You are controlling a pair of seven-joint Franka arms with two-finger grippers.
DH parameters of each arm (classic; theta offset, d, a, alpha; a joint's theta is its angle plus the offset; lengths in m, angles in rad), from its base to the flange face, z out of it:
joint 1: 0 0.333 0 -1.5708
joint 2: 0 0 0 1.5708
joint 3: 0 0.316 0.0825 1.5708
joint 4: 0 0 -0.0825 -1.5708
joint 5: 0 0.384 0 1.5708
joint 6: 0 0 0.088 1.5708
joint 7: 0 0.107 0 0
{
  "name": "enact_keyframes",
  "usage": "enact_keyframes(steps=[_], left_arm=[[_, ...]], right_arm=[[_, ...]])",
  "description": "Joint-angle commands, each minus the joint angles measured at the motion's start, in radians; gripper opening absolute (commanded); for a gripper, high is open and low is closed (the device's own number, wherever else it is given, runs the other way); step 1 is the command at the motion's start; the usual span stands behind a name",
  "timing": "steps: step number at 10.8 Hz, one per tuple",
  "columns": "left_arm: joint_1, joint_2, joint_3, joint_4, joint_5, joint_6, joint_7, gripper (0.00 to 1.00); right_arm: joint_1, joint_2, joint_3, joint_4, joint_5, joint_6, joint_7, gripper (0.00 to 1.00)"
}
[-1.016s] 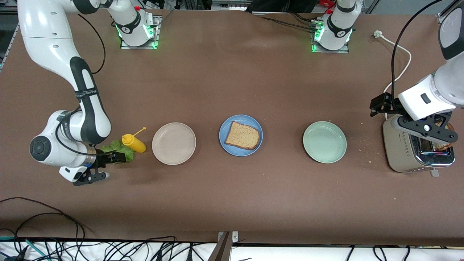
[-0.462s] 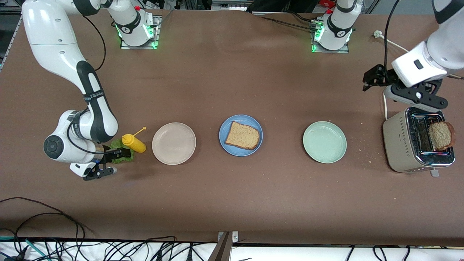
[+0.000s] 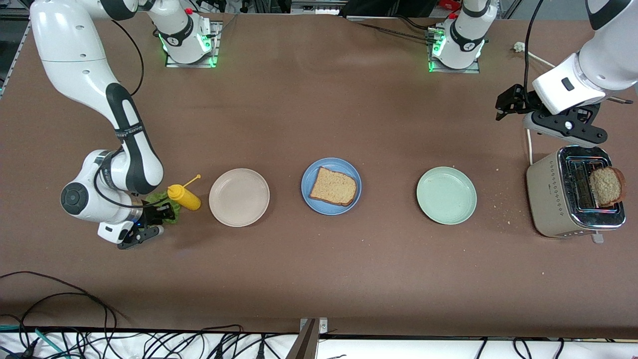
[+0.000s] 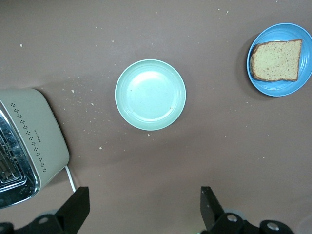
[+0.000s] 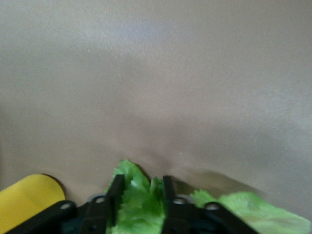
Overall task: Make sandwich in blue plate with both arms
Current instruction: 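Lift the green lettuce leaf with the right gripper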
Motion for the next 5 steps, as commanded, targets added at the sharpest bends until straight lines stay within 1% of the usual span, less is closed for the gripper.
enact_keyframes(steps=[1,5], left_arm=[[0.005,-0.014,0.010,-0.014,-0.021,0.014,-0.001,1.00],[0.008,-0.011,0.010,-0.012,-0.021,0.014,0.001,1.00]], right_arm=[[-0.007,-0.053,0.009,-0.014,0.015,0.000,-0.034,0.00],[-0.006,-0.108,0.009,-0.014,0.015,-0.080,-0.036,0.00]])
